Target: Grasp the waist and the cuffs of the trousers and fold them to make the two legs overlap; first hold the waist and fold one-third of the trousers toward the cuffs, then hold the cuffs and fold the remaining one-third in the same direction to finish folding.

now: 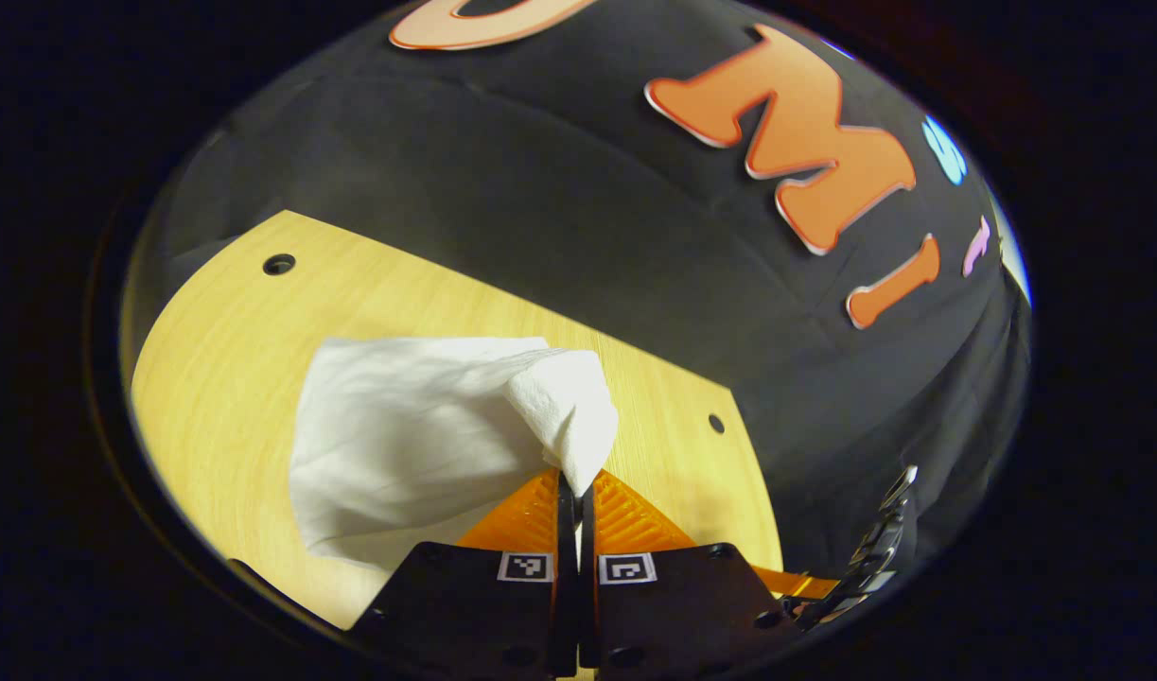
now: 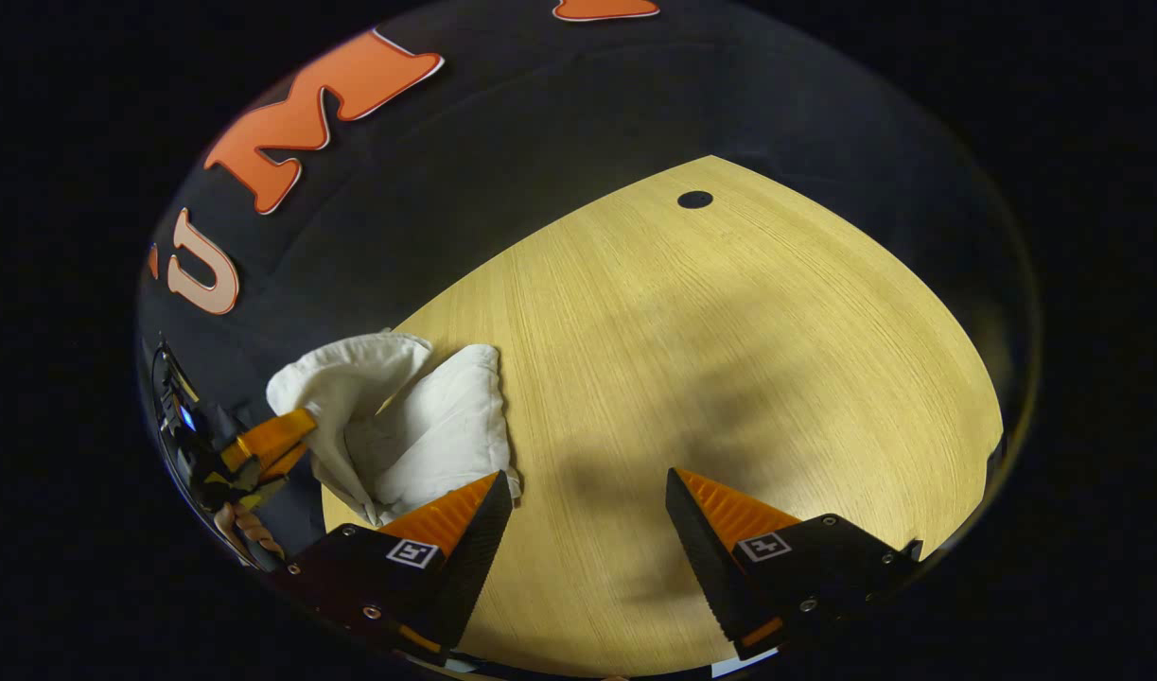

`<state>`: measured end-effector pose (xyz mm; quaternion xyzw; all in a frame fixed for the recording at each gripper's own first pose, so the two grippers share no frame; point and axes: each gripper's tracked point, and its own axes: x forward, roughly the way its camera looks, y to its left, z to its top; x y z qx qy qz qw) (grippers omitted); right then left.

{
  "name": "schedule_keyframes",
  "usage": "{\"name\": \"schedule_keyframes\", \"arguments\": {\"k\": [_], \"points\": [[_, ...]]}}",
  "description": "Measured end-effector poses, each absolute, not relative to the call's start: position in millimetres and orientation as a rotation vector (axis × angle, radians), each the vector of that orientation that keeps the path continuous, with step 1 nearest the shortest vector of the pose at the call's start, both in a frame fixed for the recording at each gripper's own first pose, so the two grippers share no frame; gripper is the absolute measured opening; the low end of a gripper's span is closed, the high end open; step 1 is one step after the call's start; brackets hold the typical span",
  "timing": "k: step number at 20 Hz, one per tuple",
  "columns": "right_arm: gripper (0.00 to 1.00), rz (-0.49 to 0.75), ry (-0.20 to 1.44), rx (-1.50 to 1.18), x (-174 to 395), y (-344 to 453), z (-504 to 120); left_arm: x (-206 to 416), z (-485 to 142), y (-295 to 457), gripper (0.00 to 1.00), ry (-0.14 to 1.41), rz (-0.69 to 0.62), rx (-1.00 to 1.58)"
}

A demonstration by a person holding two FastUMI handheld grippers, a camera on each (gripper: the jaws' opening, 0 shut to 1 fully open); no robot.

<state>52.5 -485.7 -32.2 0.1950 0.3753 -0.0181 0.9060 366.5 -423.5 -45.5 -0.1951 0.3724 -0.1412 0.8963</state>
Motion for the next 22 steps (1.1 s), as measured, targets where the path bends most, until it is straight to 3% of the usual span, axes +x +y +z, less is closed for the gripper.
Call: {"name": "schedule_keyframes", "arguments": {"k": [7,10,13,16,22], "points": [[0.99,-0.041,0.769,0.417,38.4,-507.9,-35.1,343.3,-103.5,-424.8,0.04,0.876,-0.305,-0.176],[0.99,-0.044,0.767,0.401,33.6,-509.9,-36.3,346.5,-112.2,-418.3,0.12,0.922,-0.306,-0.132],[0.98,-0.039,0.761,0.383,30.3,-508.9,-33.1,333.9,-105.6,-412.8,0.61,0.924,-0.318,-0.166],[0.99,-0.034,0.733,0.325,30.7,-508.3,-25.3,323.0,-92.0,-390.8,1.00,0.895,-0.280,-0.133],[0.98,0.022,0.571,0.140,42.9,-487.2,27.1,330.1,5.5,-329.0,1.00,0.634,-0.166,-0.046]]}}
